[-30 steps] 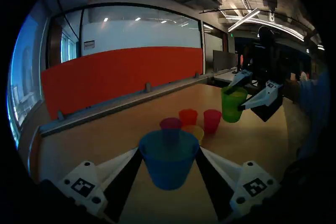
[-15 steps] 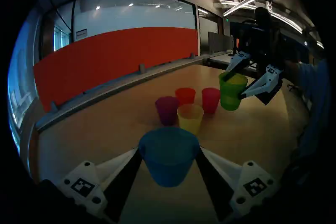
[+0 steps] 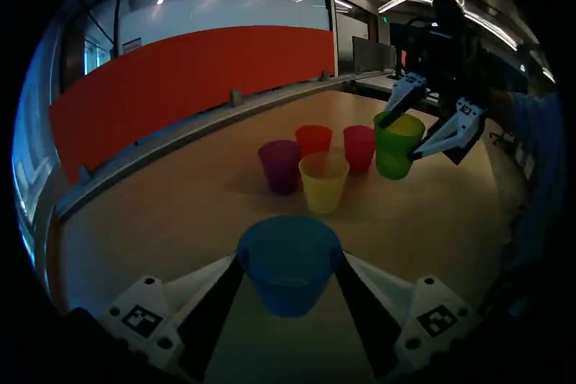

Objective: Pour water

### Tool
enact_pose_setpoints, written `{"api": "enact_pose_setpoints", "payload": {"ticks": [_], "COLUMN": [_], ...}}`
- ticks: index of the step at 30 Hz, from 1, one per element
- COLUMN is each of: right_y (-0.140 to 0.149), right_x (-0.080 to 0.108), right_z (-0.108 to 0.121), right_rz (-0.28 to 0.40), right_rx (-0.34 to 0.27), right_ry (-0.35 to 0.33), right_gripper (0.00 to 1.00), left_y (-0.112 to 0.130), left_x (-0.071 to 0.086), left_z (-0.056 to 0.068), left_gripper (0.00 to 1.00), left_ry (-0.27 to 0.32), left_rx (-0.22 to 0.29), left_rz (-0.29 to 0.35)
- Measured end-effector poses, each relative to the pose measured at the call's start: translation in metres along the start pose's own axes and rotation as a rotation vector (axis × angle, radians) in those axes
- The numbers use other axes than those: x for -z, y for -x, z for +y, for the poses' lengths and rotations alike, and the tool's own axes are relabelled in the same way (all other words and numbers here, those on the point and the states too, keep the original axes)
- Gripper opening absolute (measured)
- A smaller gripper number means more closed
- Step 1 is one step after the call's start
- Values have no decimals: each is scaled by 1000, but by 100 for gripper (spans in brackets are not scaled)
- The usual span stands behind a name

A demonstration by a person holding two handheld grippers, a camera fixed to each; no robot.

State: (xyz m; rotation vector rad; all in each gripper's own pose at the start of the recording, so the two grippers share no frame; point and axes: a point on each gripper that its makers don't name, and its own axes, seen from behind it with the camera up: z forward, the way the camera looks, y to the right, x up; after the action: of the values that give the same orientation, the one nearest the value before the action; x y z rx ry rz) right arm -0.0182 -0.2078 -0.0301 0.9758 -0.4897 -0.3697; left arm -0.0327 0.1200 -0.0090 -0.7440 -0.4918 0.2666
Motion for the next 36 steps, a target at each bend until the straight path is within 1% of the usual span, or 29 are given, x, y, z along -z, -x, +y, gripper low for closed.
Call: {"api": "enact_pose_setpoints", "payload": {"ticks": [12,24,30,36], "right_y": [17,21,24,26], "right_x": [-10,-15,-17,-18], "right_z": [-4,-2,-1,-2], "right_rz": [-48,-54,-60,-62], "right_rx": [7,-7,-10,-12], "right_ry": [-11,-10,-6,-8], "right_gripper": [90,90,90,90], "left_y": [22,29,30,35], "left_x": [-16,-26,-25,-22], "left_z": [0,-5,-6,-6], "left_gripper": [87,87,87,87], "left_ry": [22,25,28,28], "left_rx": [-18,-4,3,11], "left_rz": [-87,-97,-95,-101]}}
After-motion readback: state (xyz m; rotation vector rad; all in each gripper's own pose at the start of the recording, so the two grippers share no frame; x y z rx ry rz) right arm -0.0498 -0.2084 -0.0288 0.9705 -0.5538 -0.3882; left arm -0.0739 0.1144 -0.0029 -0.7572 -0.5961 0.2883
